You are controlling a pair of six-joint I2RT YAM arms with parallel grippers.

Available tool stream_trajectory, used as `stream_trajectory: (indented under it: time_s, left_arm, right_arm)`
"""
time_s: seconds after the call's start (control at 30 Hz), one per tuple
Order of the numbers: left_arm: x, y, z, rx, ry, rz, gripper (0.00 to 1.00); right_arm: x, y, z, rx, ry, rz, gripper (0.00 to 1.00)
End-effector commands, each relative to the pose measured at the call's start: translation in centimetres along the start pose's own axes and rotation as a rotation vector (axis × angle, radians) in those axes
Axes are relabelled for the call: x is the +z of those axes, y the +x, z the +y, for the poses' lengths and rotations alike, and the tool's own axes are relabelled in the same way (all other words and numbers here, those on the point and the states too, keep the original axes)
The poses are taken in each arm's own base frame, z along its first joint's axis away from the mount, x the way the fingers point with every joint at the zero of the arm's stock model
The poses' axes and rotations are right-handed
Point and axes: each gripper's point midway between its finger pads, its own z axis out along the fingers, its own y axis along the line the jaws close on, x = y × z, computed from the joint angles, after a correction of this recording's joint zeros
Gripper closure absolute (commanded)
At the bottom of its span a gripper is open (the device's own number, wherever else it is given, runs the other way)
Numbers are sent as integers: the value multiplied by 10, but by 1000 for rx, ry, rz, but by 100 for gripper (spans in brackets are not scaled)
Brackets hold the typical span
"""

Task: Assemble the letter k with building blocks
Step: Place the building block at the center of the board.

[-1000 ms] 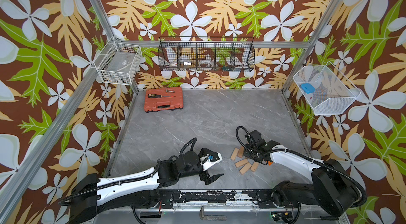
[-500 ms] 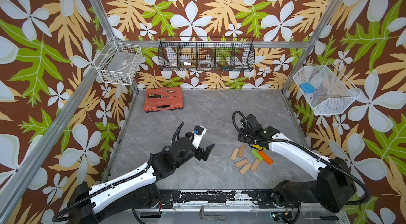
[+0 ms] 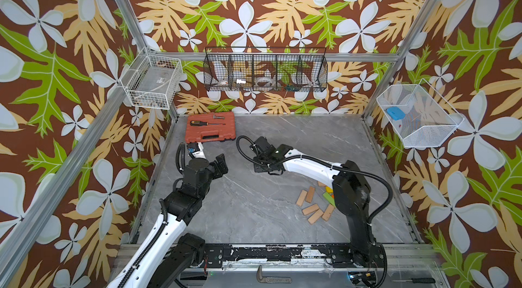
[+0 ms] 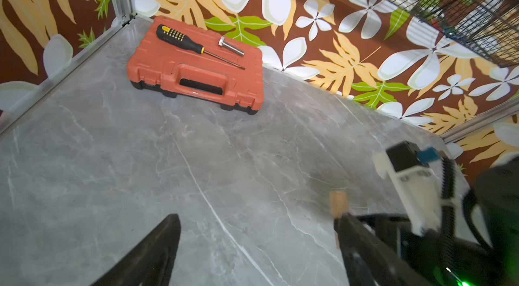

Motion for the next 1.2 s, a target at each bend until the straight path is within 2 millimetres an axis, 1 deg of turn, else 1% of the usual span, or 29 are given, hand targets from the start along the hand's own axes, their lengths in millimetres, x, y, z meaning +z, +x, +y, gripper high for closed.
stream_trajectory:
  time_s: [0.0,0.1,0.13,0.27,0.37,0.5,0.6,0.67,0.8,0.9,0.97,1.03,1.1,1.17]
  left_arm:
    - [-3,15,9,-9,-21,60,10]
    - [-4,22,10,-20,-11,74,10]
    - [-5,24,11,-24,-9,74,10]
    - [-8,28,16,-26,-13,63,10]
    - [-8,31,18,-20,-18,66,10]
    - [-8,32,20,-22,-22,66,9]
    - [-8,32,20,-17,-25,66,9]
    - [-7,32,21,-14,-27,67,9]
    - [-7,31,20,-11,-26,62,9]
    - [-7,32,22,-11,-30,62,9]
    - [-7,33,22,-11,-31,61,9]
    - [-7,34,23,-10,-33,61,9]
    - [-8,34,23,-8,-33,59,9]
    - [-8,34,24,-7,-35,59,9]
  right_arm:
    - [22,-6,10,16,27,19,80]
    - [46,-12,18,0,44,34,80]
    - [55,-11,20,-14,46,43,81]
    - [76,-14,29,-21,36,58,81]
    - [87,-14,28,-16,53,57,81]
    - [96,-16,22,9,76,52,80]
    - [103,-16,17,40,70,63,77]
    - [106,-16,16,50,64,67,76]
    - [111,-13,18,63,48,75,70]
    - [115,-10,20,84,30,91,67]
    - [116,-9,21,97,20,95,65]
    - [116,-10,24,104,9,92,60]
    - [113,-13,26,106,1,84,58]
    - [109,-17,27,107,-5,75,54]
